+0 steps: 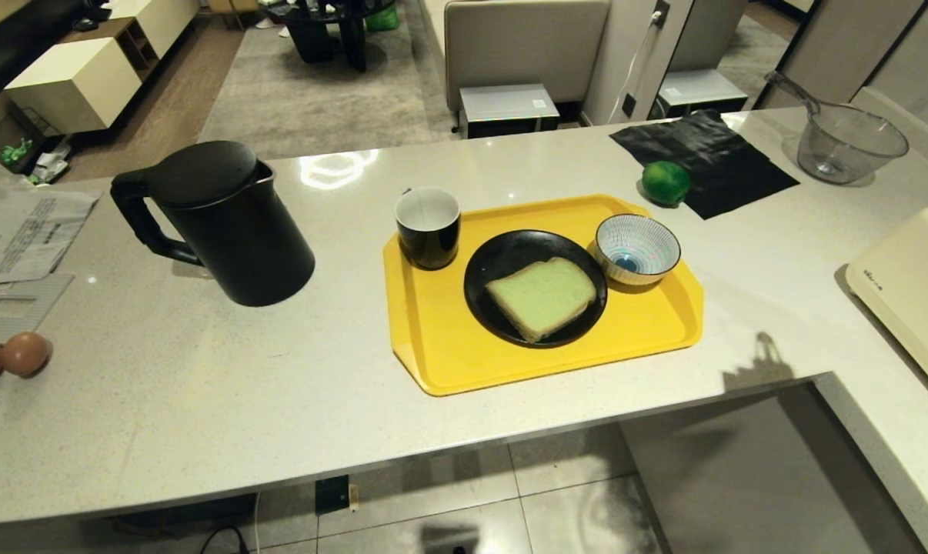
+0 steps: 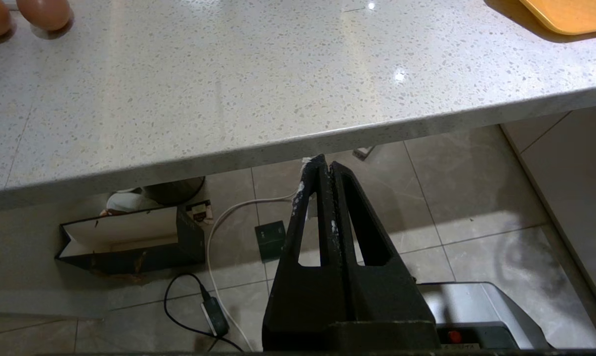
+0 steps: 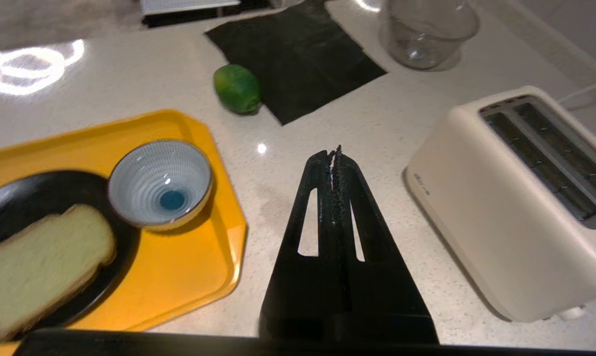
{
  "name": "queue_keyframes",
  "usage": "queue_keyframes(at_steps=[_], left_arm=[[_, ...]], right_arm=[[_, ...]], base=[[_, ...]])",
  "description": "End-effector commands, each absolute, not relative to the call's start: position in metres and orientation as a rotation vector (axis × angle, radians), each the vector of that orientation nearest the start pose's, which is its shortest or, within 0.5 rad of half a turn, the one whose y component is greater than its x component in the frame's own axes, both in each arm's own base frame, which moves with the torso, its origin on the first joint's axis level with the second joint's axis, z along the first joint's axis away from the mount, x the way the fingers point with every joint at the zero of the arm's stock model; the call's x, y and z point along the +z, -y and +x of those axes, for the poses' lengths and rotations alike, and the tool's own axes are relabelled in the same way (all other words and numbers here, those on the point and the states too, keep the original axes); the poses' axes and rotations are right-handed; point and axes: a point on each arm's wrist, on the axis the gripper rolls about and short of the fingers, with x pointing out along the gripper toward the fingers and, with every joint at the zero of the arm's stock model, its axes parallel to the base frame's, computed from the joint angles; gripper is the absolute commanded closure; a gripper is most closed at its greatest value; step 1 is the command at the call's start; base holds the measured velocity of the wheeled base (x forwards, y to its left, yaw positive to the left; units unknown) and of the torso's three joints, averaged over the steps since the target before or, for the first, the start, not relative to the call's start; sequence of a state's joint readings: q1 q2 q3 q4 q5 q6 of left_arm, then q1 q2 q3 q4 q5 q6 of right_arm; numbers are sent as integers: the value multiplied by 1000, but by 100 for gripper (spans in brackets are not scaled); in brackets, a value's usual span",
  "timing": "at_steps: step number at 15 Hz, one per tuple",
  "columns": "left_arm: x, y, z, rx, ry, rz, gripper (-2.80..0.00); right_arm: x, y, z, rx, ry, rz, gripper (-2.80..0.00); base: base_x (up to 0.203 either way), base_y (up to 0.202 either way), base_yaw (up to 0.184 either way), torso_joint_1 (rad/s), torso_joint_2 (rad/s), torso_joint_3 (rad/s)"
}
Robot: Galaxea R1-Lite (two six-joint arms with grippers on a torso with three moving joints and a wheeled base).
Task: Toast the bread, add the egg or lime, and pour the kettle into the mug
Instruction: Pick up the egg
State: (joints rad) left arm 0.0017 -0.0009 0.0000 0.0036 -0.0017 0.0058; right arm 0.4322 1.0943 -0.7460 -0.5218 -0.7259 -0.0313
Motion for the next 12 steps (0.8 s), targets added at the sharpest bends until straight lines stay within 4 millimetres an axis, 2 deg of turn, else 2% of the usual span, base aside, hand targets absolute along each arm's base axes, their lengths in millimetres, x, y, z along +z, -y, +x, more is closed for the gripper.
queue_keyframes(at_steps=[1, 7, 9, 12], left_arm=[[75, 0, -23, 0, -1, 6, 0], [75, 0, -23, 0, -2, 6, 0], [75, 0, -23, 1, -2, 6, 0], [75, 0, -23, 0, -2, 6, 0]], right_arm=[[292, -37, 133, -354, 158, 66, 0], [286, -7, 76, -469, 303, -13, 0], [276, 1, 55, -505, 331, -26, 0], [253, 9, 38, -570, 330, -65, 0]], base=[[0, 0, 0, 0, 0, 0], [0, 0, 0, 0, 0, 0], [0, 0, 0, 0, 0, 0], [0, 0, 0, 0, 0, 0]])
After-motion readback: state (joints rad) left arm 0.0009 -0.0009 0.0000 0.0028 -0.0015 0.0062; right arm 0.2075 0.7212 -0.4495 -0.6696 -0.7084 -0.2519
